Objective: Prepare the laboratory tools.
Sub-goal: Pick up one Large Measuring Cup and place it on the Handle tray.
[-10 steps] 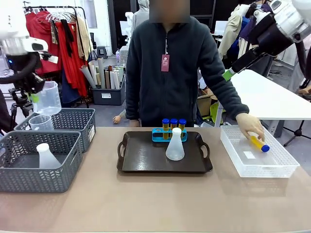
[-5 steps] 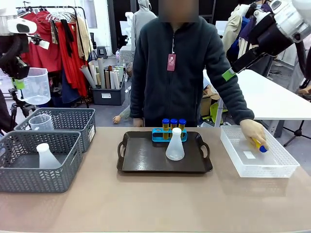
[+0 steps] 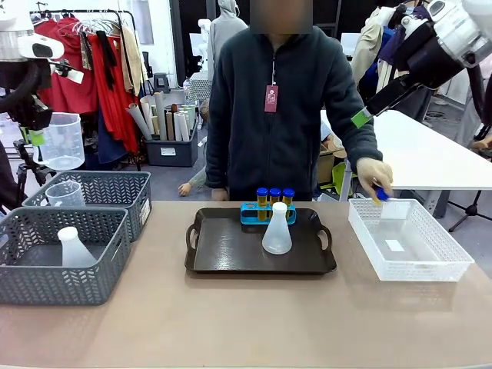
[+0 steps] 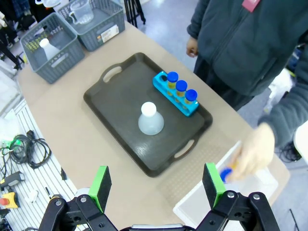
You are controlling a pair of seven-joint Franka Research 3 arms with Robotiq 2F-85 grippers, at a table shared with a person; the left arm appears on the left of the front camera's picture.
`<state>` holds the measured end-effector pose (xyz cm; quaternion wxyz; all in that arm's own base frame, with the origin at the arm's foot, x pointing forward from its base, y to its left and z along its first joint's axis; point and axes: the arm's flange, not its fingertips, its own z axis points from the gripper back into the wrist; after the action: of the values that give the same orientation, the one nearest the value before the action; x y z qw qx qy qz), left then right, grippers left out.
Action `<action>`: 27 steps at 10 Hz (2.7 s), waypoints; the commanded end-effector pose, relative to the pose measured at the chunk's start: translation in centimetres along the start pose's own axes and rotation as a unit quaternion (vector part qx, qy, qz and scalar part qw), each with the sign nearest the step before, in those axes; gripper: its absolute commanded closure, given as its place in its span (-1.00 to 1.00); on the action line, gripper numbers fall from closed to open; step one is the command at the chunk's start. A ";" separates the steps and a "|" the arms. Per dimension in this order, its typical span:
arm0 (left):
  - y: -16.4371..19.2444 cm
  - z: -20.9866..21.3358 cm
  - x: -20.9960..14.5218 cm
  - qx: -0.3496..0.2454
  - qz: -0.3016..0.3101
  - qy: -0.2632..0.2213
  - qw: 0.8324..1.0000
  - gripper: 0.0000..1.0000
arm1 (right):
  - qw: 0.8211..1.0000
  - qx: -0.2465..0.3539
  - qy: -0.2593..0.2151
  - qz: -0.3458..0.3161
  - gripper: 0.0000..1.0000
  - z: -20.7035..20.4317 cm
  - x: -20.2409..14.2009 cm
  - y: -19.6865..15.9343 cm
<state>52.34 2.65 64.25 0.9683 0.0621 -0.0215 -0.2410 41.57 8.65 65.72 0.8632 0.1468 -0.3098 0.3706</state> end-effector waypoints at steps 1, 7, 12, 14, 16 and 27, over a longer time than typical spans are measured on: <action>0.0 2.0 -0.6 0.028 0.001 0.014 1.000 1.00 | 1.000 0.000 -0.001 0.000 -1.00 0.0 -0.1 0.0; -4.7 16.7 -1.7 0.100 -0.078 -0.051 0.991 1.00 | 1.000 0.000 -0.001 0.000 -1.00 0.0 -0.1 0.0; -10.9 25.4 3.5 0.157 -0.159 -0.094 0.970 1.00 | 1.000 0.000 -0.001 0.000 -1.00 0.0 -0.1 0.0; -13.3 25.9 6.4 0.145 -0.208 -0.110 0.961 1.00 | 1.000 0.000 -0.001 0.000 -1.00 0.0 -0.1 0.0; -15.7 25.3 9.2 0.143 -0.252 -0.129 0.948 1.00 | 1.000 0.000 -0.001 0.000 -1.00 0.0 -0.1 0.0; -22.6 11.4 20.0 0.047 -0.431 -0.154 0.888 1.00 | 1.000 0.000 -0.001 0.000 -1.00 0.0 -0.1 0.0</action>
<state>59.25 -28.06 72.62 0.7569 0.0816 -0.1445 -0.6321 41.55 8.68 65.73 0.8631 0.1467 -0.3098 0.3709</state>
